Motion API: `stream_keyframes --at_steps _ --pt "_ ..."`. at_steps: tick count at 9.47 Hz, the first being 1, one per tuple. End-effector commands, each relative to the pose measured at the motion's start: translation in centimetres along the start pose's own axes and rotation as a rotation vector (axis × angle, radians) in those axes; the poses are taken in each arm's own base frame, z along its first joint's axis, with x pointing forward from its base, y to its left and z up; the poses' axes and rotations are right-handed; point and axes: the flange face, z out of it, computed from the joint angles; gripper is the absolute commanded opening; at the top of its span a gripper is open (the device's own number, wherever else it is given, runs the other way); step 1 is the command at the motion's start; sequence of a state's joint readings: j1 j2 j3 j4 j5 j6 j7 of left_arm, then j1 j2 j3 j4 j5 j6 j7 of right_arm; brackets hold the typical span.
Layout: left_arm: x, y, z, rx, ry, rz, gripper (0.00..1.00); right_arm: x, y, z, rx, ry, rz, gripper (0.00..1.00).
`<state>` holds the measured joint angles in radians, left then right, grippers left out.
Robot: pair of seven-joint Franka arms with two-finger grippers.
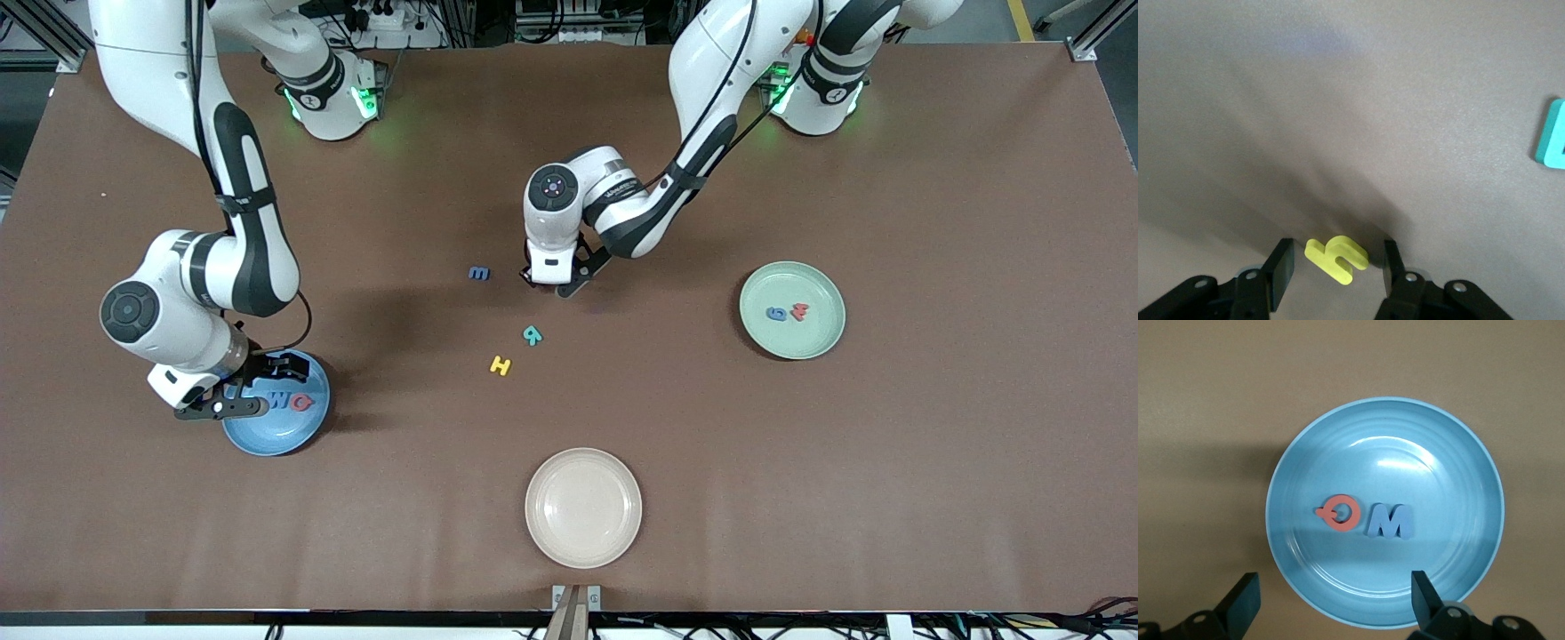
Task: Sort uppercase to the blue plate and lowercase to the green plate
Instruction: 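Lower the left gripper onto the yellow h and close it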
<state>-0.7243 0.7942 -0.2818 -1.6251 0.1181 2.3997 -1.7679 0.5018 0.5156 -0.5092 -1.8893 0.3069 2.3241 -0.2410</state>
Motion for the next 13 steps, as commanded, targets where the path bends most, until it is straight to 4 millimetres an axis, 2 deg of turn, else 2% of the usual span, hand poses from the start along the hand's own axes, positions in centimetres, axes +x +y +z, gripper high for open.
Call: stream_keyframes --at_steps 1,7,9,11,13 --pt "0.2 -0.7 -0.2 -0.006 0.018 0.006 0.48 0.1 0.0 -0.4 -0.004 -0.004 -0.016 1.0" --pt "0.2 -0.7 -0.1 -0.002 0.018 0.004 0.3 0.3 -0.2 -0.7 -0.004 0.002 -0.017 1.0" --pt "0.2 -0.7 -0.1 -0.002 0.018 0.004 0.27 0.4 -0.4 -0.8 -0.004 0.003 -0.014 1.0" --pt "0.7 -0.1 -1.1 -0.018 0.02 0.006 0.26 0.7 -0.5 -1.1 -0.005 0.011 -0.013 1.0" --pt "3.1 1.5 -3.7 -0.031 0.028 -0.025 0.27 0.7 -0.8 -1.1 -0.003 0.012 0.003 1.0"
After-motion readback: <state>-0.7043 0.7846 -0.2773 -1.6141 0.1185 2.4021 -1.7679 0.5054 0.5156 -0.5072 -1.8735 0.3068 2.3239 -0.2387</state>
